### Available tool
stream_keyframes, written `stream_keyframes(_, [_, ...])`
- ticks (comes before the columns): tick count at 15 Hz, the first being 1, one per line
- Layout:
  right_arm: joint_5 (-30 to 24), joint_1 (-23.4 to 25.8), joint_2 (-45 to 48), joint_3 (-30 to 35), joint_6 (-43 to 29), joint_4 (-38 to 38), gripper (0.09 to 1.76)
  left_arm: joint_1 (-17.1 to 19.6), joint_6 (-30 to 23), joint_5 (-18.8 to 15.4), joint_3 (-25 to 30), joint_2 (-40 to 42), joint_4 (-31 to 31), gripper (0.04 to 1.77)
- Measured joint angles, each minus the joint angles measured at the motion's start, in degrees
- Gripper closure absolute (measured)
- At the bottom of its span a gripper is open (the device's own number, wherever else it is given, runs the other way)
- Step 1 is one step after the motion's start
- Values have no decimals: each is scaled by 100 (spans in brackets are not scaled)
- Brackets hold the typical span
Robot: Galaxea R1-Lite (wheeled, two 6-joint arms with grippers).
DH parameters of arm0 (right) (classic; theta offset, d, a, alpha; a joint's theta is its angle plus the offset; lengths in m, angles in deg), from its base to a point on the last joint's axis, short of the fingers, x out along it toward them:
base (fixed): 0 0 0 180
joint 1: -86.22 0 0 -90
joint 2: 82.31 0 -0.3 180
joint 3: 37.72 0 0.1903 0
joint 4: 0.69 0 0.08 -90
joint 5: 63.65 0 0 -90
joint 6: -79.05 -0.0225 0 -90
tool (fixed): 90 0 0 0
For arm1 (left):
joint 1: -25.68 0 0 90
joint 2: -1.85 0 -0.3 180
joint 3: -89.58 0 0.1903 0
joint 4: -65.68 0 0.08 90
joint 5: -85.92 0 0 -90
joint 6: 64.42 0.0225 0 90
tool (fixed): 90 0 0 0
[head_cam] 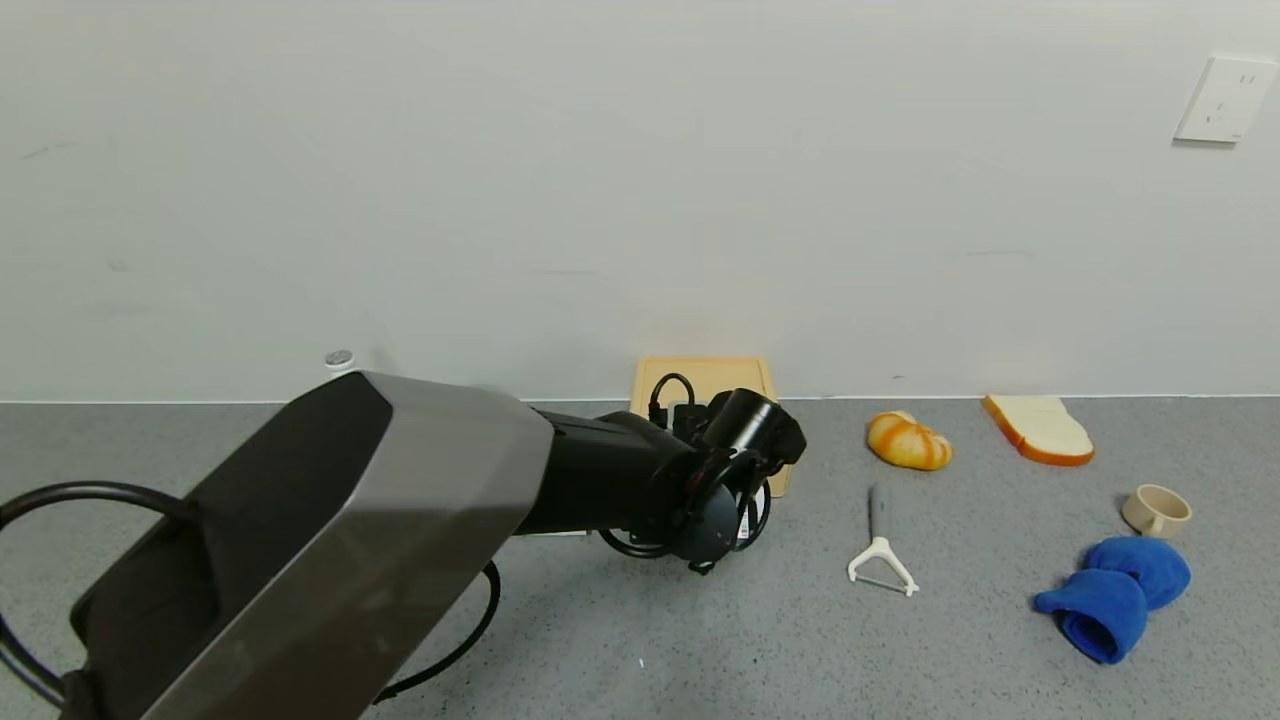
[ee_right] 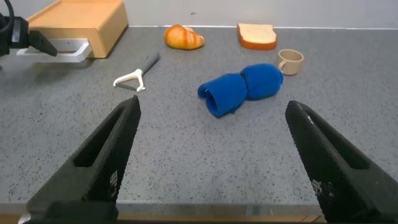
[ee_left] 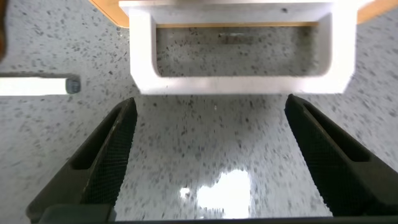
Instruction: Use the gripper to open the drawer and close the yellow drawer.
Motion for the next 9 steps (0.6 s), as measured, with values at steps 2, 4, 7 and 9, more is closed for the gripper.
stream_keyframes(2, [2,0,0,0,0,0,14,-16,151,22,65,352,273,9])
stream_keyframes(4, [0,0,0,0,0,0,14,30,446,22,91,850,601,9])
stream_keyframes(7, [2,0,0,0,2,0,14,265,1208,-236,152,1740,752,9])
stream_keyframes(9, [-2,0,0,0,-2,0,14,635,1759,-998,284,2378,734,9])
